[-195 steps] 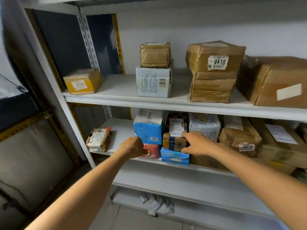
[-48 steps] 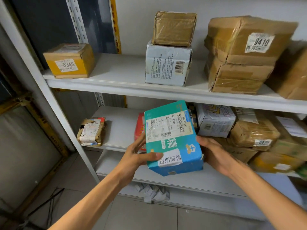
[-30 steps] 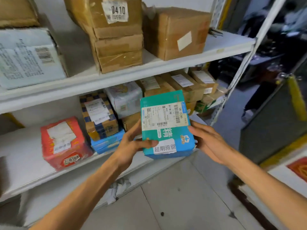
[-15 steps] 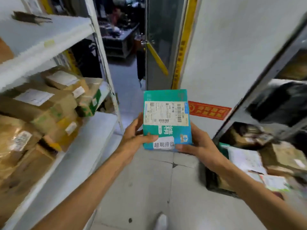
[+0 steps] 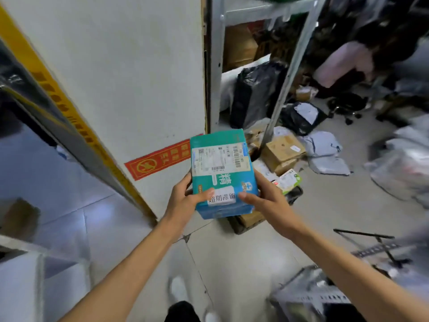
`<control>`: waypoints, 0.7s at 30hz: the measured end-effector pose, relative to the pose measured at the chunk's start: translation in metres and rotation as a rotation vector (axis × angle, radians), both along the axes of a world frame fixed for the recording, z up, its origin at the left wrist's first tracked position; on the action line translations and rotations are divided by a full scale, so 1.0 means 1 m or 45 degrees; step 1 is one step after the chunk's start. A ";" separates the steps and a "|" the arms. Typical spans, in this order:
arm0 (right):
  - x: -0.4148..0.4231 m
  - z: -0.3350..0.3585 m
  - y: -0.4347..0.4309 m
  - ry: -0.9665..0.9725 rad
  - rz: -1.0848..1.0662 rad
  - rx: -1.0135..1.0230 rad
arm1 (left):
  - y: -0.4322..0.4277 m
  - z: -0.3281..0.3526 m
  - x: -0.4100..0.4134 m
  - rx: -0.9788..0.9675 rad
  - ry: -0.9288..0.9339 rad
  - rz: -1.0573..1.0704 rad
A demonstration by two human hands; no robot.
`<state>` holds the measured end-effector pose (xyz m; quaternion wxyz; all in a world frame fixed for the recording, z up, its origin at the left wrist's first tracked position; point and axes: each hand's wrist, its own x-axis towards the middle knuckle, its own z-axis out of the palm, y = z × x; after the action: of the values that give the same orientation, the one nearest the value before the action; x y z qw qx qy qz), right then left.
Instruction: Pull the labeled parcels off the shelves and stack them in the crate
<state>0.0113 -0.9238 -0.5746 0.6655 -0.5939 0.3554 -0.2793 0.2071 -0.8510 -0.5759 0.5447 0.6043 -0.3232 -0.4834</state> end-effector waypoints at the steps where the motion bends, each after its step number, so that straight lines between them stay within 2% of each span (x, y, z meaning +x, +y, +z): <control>1: -0.005 -0.004 -0.009 -0.010 -0.061 0.028 | -0.018 -0.003 -0.002 0.006 0.001 -0.042; 14: 0.003 -0.070 -0.154 0.001 -0.776 0.199 | -0.280 -0.066 0.013 0.191 -0.101 -0.719; 21: -0.001 -0.111 -0.196 0.038 -1.098 0.313 | -0.364 -0.111 -0.011 0.348 -0.115 -1.030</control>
<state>0.0107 -1.1202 -0.6854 0.5488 -0.3120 0.6106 -0.4783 0.1957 -1.2147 -0.6872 0.2115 0.5162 -0.4906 -0.6694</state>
